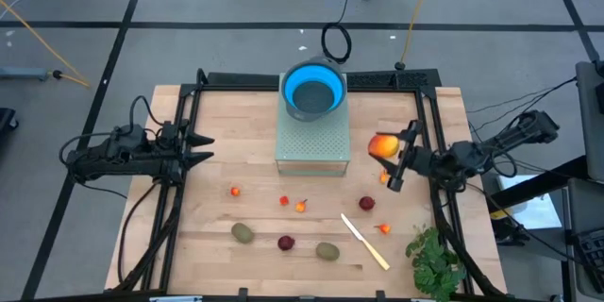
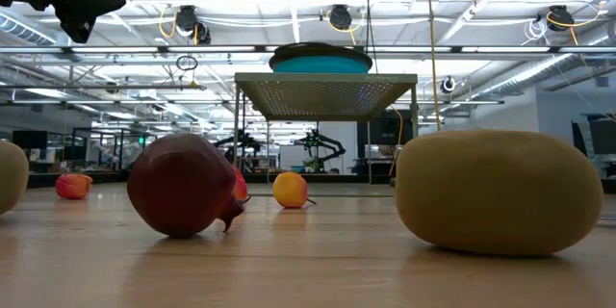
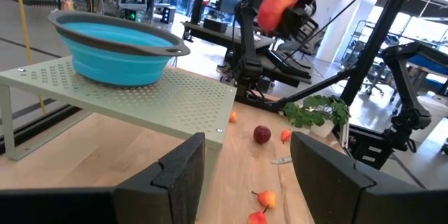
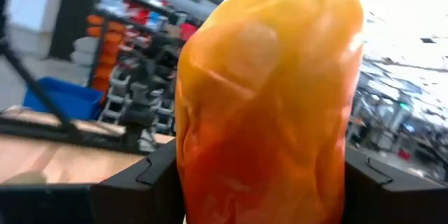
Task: Pick & Place Fruit
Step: Put the yellow mango into the blue strainer bowl on the shelf
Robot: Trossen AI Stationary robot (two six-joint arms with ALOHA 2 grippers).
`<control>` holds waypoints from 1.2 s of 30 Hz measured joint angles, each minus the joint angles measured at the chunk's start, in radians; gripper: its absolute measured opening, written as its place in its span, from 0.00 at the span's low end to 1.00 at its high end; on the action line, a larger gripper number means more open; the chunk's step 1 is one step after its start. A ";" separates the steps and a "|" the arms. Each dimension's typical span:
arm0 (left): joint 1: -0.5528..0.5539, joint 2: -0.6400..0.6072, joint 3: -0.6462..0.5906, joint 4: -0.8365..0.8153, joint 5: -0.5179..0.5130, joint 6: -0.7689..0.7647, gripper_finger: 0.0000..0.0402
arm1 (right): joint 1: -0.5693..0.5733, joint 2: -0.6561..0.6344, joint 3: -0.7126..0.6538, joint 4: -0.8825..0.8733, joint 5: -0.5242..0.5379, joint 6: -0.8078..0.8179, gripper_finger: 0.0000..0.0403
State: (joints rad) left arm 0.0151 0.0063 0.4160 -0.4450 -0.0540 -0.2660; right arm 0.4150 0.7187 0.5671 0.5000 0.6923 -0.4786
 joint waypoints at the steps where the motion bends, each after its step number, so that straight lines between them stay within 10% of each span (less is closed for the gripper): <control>1: 0.000 0.000 0.000 0.000 0.000 0.000 0.53 | -0.010 0.004 0.000 0.009 0.000 0.011 0.58; 27: 0.000 0.000 0.000 0.000 -0.001 0.133 0.53 | -0.323 0.352 0.273 -0.131 -0.023 0.387 0.58; 36: 0.000 0.000 0.000 0.000 0.000 0.133 0.53 | -0.450 0.452 0.450 -0.319 -0.219 0.491 0.58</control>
State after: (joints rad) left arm 0.0151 0.0063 0.4160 -0.4453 -0.0541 -0.1329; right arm -0.0351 1.1704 1.0166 0.1810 0.4732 0.0122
